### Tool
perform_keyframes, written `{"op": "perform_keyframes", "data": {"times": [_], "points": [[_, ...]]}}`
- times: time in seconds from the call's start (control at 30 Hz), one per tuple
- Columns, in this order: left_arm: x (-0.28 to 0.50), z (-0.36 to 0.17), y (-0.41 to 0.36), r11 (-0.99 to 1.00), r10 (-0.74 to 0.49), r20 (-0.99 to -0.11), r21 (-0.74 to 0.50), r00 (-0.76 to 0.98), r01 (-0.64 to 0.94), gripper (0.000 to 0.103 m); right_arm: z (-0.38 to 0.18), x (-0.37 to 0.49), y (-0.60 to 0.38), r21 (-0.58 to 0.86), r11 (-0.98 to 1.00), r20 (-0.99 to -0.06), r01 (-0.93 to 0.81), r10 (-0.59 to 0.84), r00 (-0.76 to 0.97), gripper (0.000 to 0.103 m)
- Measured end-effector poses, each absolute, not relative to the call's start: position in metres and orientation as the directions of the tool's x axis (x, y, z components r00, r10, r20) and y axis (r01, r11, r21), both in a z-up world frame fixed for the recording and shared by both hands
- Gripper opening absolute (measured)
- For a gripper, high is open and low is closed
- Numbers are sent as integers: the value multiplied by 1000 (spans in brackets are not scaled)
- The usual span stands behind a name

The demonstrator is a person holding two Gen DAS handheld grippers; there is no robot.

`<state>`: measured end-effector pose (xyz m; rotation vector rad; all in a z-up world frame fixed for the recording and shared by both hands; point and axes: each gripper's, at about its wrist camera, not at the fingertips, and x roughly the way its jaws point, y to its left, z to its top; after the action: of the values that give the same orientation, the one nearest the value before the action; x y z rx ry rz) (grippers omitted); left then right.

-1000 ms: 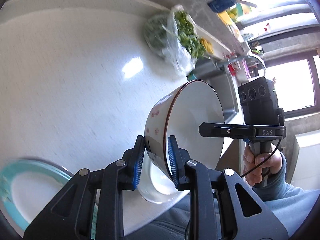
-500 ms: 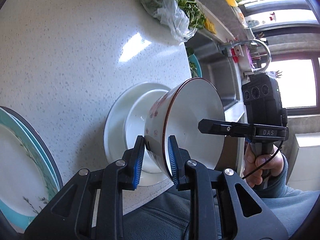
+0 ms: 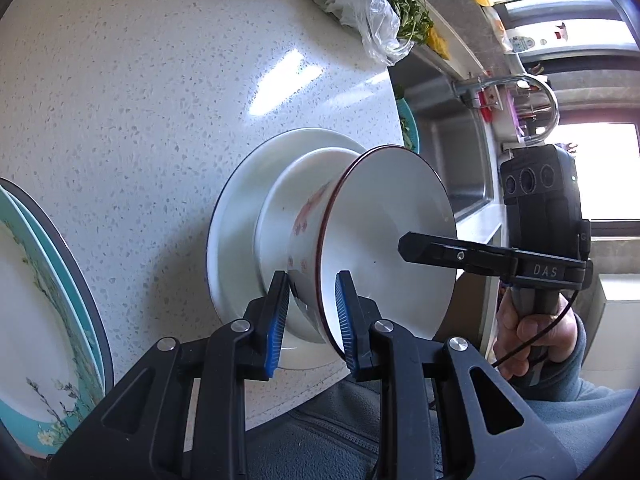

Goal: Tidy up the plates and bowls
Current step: 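Carry the pink-flowered bowl and lower it into the white bowl stack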

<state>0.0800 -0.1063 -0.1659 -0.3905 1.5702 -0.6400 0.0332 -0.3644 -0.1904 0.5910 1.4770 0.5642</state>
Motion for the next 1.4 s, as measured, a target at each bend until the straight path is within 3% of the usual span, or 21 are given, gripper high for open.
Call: {"op": "perform_keyframes", "data": {"times": [0.4, 1.27, 1.4], "points": [[81, -170, -102, 785, -600, -794, -608, -95, 118, 21, -177, 28, -332, 538, 835, -839, -116, 544, 28, 31], [84, -173, -106, 792, -597, -799, -602, -72, 105, 21, -168, 31, -311, 455, 872, -882, -180, 469, 47, 34], [85, -172, -108, 796, -592, -803, -596, -66, 107, 21, -168, 31, -302, 417, 884, -898, -211, 436, 56, 27]]}}
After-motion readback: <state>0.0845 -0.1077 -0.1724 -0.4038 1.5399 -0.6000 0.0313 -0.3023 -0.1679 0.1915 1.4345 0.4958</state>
